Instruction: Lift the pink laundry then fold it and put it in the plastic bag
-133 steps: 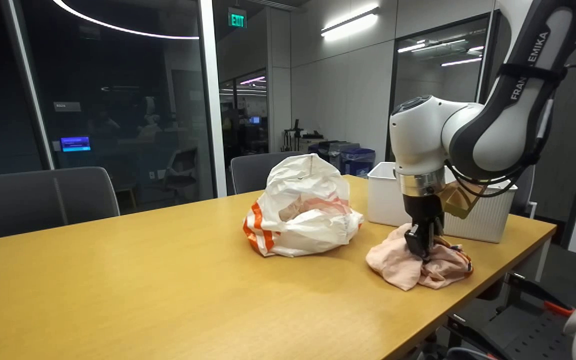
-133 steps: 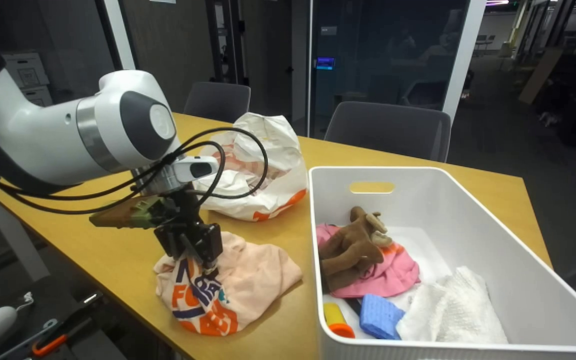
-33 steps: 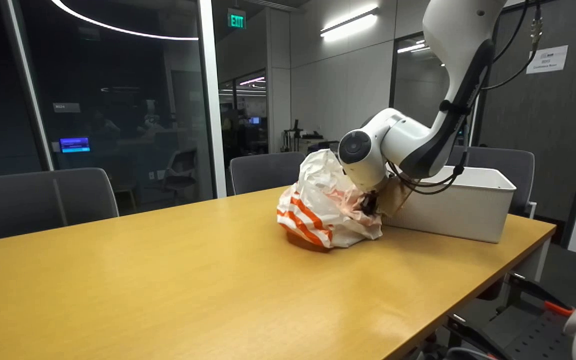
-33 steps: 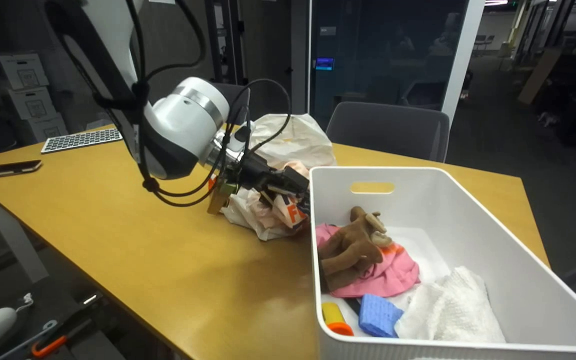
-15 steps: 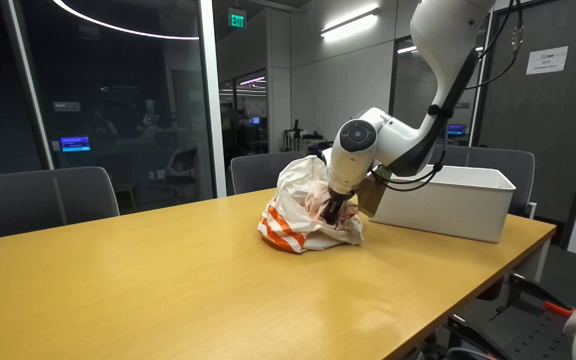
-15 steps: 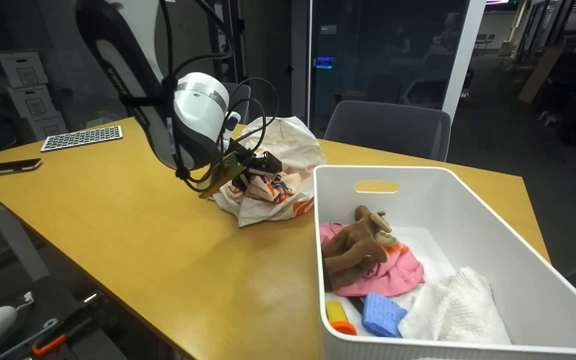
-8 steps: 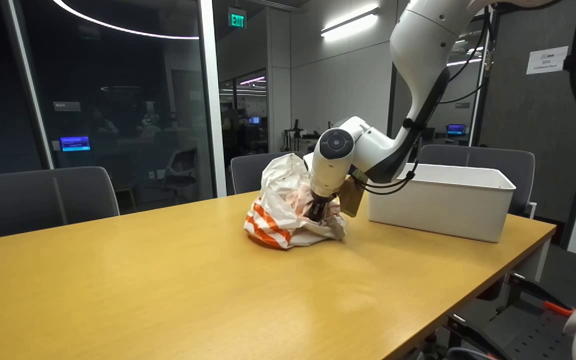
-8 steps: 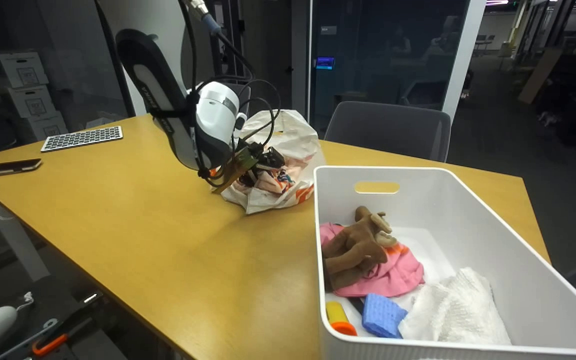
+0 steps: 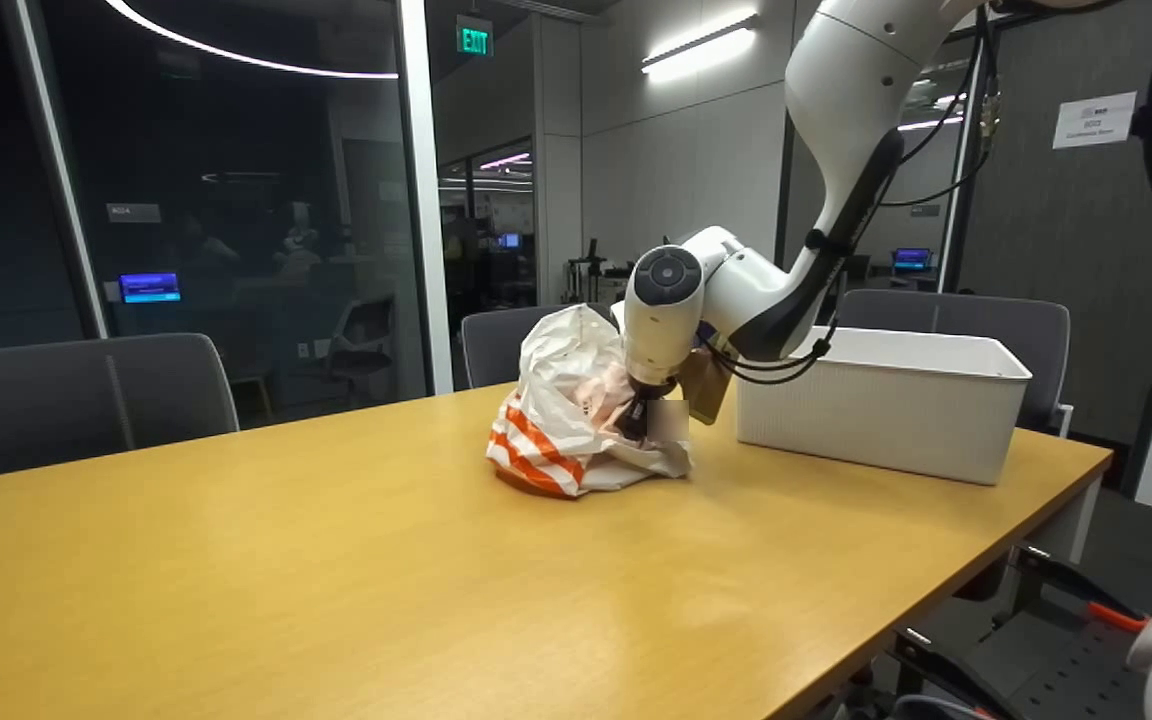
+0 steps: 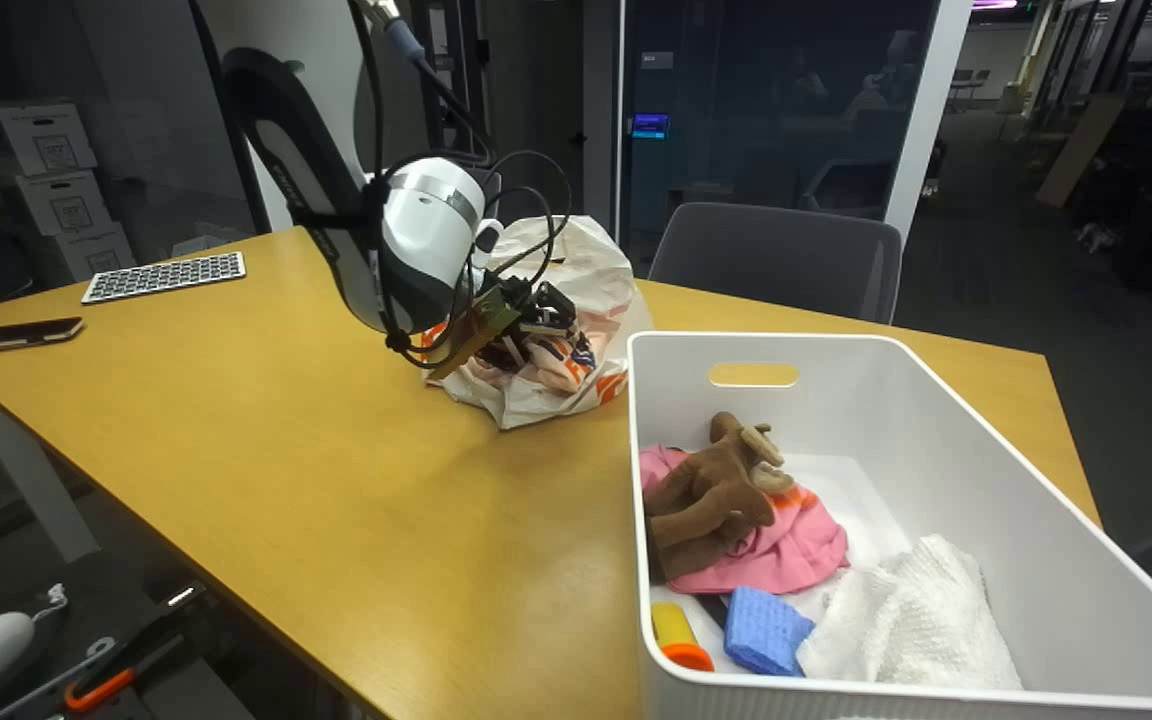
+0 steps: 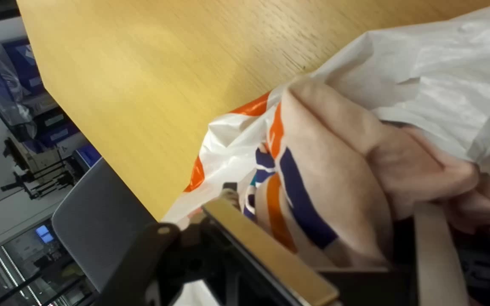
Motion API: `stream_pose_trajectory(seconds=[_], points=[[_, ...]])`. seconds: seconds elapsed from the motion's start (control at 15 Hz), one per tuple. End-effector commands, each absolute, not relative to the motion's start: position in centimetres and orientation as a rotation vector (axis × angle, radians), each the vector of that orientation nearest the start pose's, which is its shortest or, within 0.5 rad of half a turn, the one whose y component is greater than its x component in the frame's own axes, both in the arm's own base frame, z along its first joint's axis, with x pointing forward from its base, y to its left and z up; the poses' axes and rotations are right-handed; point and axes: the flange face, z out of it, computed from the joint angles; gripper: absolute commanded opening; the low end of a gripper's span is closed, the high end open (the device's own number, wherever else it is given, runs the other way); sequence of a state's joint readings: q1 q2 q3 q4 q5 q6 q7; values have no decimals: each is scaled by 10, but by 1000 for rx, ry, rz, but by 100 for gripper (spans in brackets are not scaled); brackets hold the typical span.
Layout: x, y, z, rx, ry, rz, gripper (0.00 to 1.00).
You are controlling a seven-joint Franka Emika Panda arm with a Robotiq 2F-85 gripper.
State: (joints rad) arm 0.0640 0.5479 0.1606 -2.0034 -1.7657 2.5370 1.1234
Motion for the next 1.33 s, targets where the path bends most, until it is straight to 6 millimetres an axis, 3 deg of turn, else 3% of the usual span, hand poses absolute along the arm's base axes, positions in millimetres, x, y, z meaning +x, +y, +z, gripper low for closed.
stream_pose_trajectory(seconds=[0.0,0.33,0.67,1.0,1.27], points=[[552,143,208,2375,715,686,100],[510,145,240,2533,644,646,100],[458,154,272,2570,506,662,100],[425,176,332,2618,235,754,100],[409,178,382,2617,25,766,100]])
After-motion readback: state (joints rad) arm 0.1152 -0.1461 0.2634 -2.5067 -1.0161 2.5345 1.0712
